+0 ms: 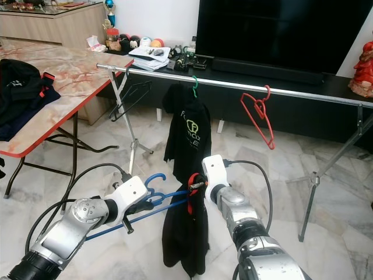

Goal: Hang hanger

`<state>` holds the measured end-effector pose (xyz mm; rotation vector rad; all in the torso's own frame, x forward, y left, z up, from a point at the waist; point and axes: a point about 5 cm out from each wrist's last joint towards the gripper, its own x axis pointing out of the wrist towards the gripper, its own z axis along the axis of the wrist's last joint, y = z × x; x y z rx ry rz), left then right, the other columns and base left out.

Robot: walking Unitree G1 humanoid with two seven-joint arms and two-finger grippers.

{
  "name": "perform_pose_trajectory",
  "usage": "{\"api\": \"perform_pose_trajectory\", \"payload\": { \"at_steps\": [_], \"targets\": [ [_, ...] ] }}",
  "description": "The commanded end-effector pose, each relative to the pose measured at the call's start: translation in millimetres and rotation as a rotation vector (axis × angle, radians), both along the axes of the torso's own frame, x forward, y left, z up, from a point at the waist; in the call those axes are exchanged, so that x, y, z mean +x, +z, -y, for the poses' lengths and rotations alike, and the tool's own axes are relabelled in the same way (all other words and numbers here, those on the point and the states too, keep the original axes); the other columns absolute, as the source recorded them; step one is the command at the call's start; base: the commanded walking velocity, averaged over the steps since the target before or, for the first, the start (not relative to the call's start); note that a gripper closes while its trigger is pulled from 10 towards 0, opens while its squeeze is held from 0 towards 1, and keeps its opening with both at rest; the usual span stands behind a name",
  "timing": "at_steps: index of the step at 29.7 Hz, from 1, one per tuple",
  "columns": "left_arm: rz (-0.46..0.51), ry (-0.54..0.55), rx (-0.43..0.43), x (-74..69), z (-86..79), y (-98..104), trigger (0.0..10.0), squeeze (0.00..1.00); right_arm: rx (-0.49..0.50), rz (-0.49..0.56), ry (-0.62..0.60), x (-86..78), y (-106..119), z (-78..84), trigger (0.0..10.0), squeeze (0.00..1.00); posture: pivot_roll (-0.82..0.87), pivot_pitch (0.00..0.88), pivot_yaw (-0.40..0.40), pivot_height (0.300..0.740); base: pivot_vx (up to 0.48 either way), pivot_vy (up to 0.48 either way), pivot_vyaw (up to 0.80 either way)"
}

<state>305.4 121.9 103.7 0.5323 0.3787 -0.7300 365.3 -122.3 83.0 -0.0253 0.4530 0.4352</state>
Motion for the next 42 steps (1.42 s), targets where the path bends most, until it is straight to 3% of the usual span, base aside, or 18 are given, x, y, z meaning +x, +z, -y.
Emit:
{"api": "perform_pose_trajectory", "payload": {
  "at_steps": [1,5,9,14,16,21,24,28,35,36,39,42],
  "targets": [
    [0.026,0.047,0.012,6.6,-3.4,4.0,10.0,0.00,0.013,0.023,-0.011,2.1,5.2,-0.5,10.0,0.00,0.18,0.000,-0.071,0.740,0.000,0.000,0.00],
    [0.057,0.090,-0.007,12.4,-3.2,8.3,10.0,0.00,0.012,0.005,-0.009,-1.9,-0.8,-1.5,10.0,0.00,0.18,0.000,-0.072,0.740,0.000,0.000,0.00],
    [0.074,0.106,-0.017,15.2,-1.9,11.1,10.0,0.00,0.044,0.027,0.094,-4.2,3.4,-12.0,10.0,0.00,0.18,0.000,-0.072,0.740,0.000,0.000,0.00],
    [0.073,0.109,-0.031,16.0,-0.6,11.0,10.0,0.00,0.052,0.040,0.079,-2.9,7.2,-11.6,10.0,0.00,0.18,0.000,-0.073,0.740,0.000,0.000,0.00],
    [0.054,0.054,-0.075,11.5,6.2,11.2,10.0,0.00,0.082,0.101,0.127,-1.5,17.4,-14.6,10.0,0.00,0.18,0.000,-0.073,0.740,0.000,0.000,0.00],
    [0.033,0.013,-0.095,7.4,10.4,10.9,10.0,0.00,0.102,0.170,0.155,1.1,31.9,-18.6,10.0,0.00,0.18,0.000,-0.073,0.740,0.000,0.000,0.00],
    [0.023,0.007,-0.126,6.6,11.9,11.1,10.0,0.00,0.190,0.242,0.190,1.2,51.9,-22.9,10.0,0.00,0.17,0.000,-0.074,0.740,0.000,0.000,0.00],
    [0.020,-0.006,-0.167,5.8,13.9,13.2,10.0,0.00,0.240,0.304,0.285,-7.4,67.2,-25.6,10.0,0.00,0.16,0.000,-0.073,0.740,0.000,0.000,0.00],
    [0.042,0.019,-0.200,9.8,14.8,17.5,10.0,0.00,0.197,0.312,0.442,-27.3,61.2,-21.7,10.0,0.00,0.16,0.000,-0.074,0.740,0.000,0.000,0.00],
    [0.042,0.019,-0.200,9.8,14.8,17.5,10.0,0.00,0.197,0.312,0.442,-27.3,61.2,-21.7,10.0,0.00,0.16,0.000,-0.074,0.740,0.000,0.000,0.00],
    [0.098,0.082,-0.242,16.6,12.1,24.5,10.0,0.00,0.090,0.225,0.290,-21.5,44.9,-1.7,10.0,0.00,0.16,0.000,-0.075,0.740,0.000,0.000,0.00],
    [0.111,0.114,-0.274,19.2,10.6,27.4,10.0,0.00,0.085,0.196,0.199,-18.4,40.1,8.2,10.0,0.00,0.16,0.000,-0.076,0.740,0.000,0.000,0.00]
  ]
}}
